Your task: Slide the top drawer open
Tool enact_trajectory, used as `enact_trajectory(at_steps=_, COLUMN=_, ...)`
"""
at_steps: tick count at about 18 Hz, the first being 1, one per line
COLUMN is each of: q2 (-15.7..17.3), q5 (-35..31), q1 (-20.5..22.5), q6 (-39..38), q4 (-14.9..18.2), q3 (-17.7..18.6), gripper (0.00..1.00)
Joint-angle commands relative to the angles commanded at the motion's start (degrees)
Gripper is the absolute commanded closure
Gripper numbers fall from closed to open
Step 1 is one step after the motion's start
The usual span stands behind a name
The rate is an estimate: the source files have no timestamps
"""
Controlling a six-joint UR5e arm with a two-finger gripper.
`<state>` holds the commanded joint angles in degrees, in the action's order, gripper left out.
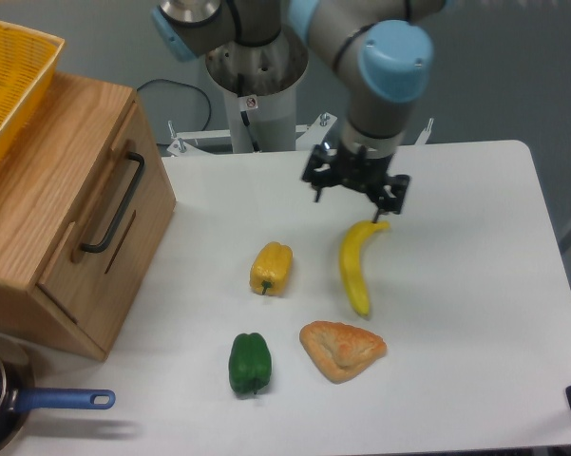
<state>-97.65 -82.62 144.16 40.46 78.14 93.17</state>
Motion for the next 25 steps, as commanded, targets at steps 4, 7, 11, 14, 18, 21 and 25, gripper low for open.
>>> enact_trajectory(at_steps=4, q2=-0.2, q5=0.2, q1=-4.4, q6=-6.5, q4=0.0, q3=-0.5, gripper=0.0)
enact_trajectory(at_steps=7, q2=-0.6, q5=3.2, q1=-7.7, q6=-11.4, q4=0.0, q3=-0.6, gripper=0.0)
enact_trajectory(at_steps=11, q2=0.0, q5=8.5, q1=-9.2, q6=-13.9, q4=0.1, q3=-1.0, gripper=0.0)
enact_trajectory(at_steps=14, q2=0.2, q5=8.7, q1=-11.4, q6=-15.6, q4=0.1, q3=-1.2, gripper=0.0)
enact_trajectory(at_steps=18, q2=0.4, q5=9.4, q1=-13.5, q6=-17.3, q4=0.3, q3=-1.6, gripper=0.0)
enact_trajectory(at_steps=21, q2=1.0, q5=9.4, q1=-15.4, q6=-18.6, q4=1.2, q3=-1.4, gripper=0.0)
enact_trajectory(at_steps=25, q2=1.8, q5=9.4, q1=-16.4, q6=-18.8, q4=2.4, q3=-1.2, gripper=0.0)
